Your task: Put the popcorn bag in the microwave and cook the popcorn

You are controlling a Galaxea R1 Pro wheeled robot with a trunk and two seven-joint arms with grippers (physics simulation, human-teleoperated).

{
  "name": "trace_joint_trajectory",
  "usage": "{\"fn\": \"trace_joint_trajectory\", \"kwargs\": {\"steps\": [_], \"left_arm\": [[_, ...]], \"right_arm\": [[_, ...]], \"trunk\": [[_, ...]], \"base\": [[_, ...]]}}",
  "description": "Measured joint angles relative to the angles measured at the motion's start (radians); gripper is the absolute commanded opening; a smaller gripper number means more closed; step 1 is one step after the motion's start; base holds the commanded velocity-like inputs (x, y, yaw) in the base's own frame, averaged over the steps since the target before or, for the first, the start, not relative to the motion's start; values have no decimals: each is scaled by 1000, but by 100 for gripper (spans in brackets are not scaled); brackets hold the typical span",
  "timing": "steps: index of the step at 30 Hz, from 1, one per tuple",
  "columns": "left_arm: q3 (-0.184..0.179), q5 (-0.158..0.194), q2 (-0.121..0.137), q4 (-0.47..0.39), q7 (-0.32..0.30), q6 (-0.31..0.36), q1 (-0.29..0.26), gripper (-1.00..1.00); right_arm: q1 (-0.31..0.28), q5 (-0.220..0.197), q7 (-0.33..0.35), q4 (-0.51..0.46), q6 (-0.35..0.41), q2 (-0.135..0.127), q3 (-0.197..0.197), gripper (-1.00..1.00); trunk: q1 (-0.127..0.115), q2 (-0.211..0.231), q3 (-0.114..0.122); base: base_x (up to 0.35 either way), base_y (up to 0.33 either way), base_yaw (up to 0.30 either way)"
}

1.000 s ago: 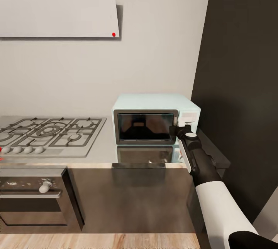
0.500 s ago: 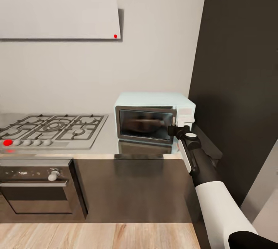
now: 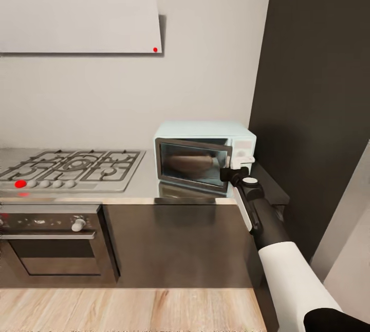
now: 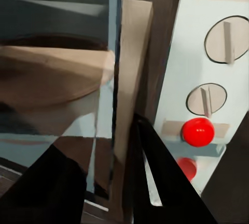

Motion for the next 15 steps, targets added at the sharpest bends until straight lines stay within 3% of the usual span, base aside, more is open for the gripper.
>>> {"fn": "trace_joint_trajectory", "kwargs": {"steps": [15], "left_arm": [[0, 0, 1, 0, 0, 0, 0, 100]], "right_arm": [[0, 9, 6, 3, 1, 2, 44, -100]], "trunk": [[0, 0, 0]], "base": [[-97, 0, 0]]}}
